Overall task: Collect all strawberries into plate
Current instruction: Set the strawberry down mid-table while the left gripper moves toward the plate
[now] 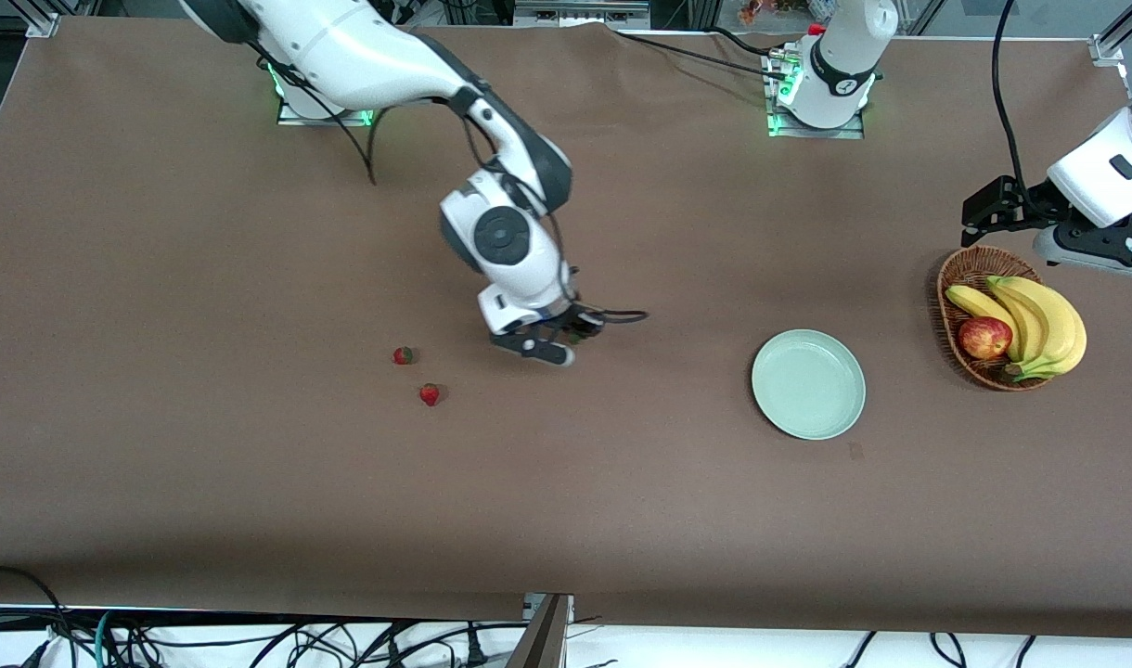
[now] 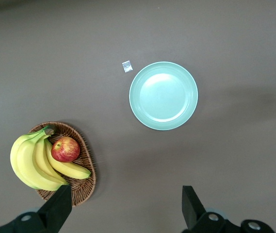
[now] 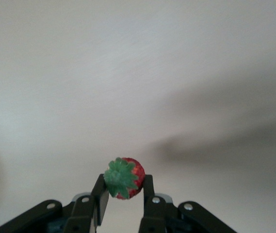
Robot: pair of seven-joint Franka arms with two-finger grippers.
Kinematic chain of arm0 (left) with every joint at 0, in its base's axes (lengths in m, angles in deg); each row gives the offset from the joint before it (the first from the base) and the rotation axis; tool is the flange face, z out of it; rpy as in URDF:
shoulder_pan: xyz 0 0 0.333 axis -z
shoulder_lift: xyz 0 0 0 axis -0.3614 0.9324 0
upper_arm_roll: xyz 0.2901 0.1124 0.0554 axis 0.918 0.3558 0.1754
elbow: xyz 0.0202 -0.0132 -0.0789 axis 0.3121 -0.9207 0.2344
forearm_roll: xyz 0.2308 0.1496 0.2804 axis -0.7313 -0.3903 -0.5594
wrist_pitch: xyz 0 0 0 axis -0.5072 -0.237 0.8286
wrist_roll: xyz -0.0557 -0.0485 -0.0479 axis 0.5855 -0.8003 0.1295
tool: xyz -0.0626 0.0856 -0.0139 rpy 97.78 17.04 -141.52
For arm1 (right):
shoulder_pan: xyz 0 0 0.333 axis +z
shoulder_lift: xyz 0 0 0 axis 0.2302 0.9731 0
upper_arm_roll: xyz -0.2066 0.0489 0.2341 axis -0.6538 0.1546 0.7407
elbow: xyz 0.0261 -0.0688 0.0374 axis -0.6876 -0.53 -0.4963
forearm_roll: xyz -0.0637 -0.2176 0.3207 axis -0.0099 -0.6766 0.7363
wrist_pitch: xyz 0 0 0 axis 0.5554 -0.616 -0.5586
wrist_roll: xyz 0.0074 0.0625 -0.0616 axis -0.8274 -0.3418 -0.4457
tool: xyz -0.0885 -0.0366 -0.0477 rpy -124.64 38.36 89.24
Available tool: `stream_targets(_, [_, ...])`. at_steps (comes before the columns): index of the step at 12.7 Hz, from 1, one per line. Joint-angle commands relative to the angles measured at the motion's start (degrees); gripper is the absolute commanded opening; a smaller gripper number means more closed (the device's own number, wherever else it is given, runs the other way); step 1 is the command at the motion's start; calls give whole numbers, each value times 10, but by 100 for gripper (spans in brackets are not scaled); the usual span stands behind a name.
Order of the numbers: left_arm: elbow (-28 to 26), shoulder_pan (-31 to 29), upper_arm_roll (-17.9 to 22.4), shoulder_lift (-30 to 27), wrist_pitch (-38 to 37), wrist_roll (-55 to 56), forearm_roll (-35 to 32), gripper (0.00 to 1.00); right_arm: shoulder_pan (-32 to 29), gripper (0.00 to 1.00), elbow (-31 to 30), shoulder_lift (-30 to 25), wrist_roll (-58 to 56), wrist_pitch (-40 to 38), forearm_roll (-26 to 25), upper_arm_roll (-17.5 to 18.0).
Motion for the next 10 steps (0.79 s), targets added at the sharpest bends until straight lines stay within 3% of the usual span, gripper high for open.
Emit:
stream_targets(1, [-7,-3,0,-9,-2,-4,11,100,58,7,113,100,95,74,1,-22])
stream_targets(6, [-6,-3,0,-9,-2,-4,11,100,131,31,107,139,138,141,0,-79])
stream_targets(7, [-6,-3,0,-9,-3,-3,11,100,137,51,105,136,138,138,0,-91])
stream_targets(8, [-6,-3,0,-9,-3,-3,11,100,137,100,105,126,136,132,2,-94])
stream_targets(10, [-6,-3,0,-9,-3,-3,11,100,125,100,108,92,130,47,6,-97])
